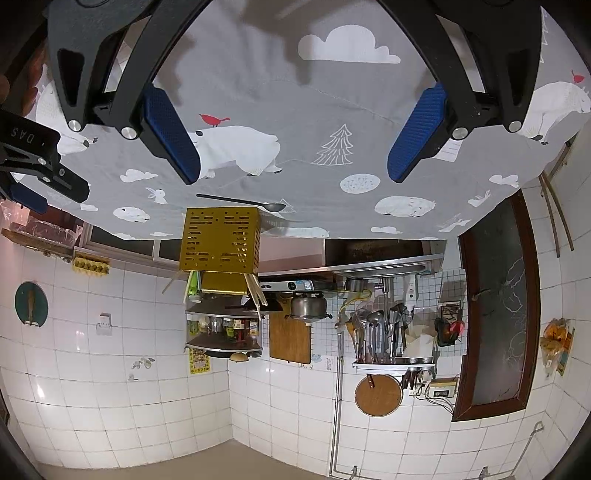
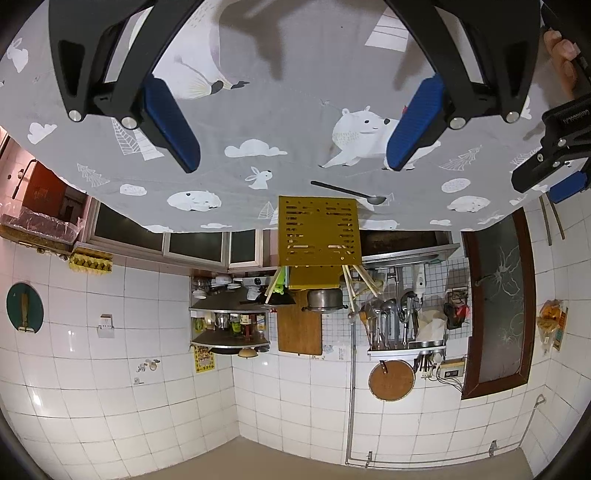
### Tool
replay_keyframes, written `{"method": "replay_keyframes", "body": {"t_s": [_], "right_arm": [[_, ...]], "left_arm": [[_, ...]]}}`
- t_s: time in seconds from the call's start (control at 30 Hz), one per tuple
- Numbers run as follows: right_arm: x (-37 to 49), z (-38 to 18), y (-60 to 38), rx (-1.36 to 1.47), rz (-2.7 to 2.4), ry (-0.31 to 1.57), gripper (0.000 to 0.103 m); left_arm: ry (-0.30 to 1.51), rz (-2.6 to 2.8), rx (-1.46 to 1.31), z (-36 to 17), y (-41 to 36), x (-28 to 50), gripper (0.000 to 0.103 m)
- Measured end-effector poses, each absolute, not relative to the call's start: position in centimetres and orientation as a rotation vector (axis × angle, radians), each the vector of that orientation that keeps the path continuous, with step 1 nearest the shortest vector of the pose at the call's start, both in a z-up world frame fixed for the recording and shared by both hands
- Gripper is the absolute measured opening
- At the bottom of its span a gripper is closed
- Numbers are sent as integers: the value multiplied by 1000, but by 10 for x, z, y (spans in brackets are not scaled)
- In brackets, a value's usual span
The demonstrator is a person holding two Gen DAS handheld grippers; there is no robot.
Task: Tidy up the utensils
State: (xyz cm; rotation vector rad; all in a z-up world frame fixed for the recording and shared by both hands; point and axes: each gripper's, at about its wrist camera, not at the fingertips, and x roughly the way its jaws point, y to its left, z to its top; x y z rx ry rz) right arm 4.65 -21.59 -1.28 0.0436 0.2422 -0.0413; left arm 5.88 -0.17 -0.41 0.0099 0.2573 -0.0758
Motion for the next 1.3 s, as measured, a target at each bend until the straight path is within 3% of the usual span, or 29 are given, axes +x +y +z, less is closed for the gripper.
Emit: {"method": "replay_keyframes", "body": {"t_s": [1.3], "right_arm": [[45,-13,-213,34,-44,244,99]], "left_arm": [[255,-74,10,-5,-2,57,98]]}}
